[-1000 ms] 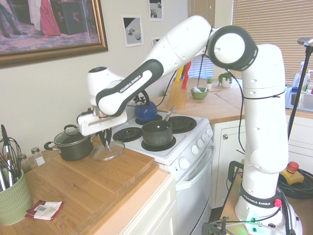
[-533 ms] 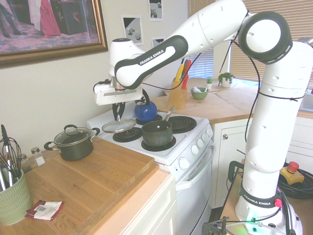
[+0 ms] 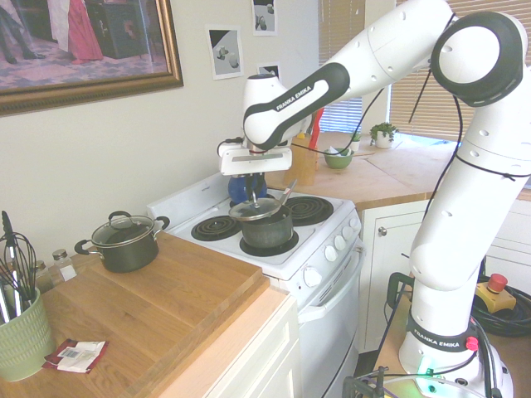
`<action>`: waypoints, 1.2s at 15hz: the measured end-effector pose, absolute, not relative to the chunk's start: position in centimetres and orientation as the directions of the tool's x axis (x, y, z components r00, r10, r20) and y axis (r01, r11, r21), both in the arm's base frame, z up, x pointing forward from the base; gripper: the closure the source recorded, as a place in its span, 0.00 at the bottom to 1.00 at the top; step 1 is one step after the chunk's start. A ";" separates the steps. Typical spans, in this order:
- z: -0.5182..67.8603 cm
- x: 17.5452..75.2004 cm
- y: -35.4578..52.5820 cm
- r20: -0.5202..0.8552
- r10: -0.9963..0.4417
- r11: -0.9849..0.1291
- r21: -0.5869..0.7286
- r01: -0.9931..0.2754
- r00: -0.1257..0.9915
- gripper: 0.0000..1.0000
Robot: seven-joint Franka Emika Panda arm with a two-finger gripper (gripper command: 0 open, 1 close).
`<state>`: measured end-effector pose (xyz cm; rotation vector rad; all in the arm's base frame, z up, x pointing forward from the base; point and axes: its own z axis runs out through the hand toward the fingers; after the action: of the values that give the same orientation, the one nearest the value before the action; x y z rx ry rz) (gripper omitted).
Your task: Cover the lid of the pot
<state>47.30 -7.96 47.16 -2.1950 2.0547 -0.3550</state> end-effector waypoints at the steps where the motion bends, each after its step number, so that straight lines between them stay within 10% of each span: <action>1: 46.9 46.7 -8.6 0.087 -0.995 -0.066 -0.242 -0.968 0.046 1.00; 15: 44.0 47.2 -10.6 0.116 -0.993 -0.055 -0.276 -0.959 0.023 1.00; 16: 43.9 47.0 -10.5 0.118 -0.993 -0.058 -0.275 -0.960 0.027 0.00; 18: 43.8 46.5 -10.2 0.119 -0.992 -0.063 -0.273 -0.960 0.031 0.00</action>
<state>46.51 -10.19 43.80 -2.1686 2.0664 -0.4203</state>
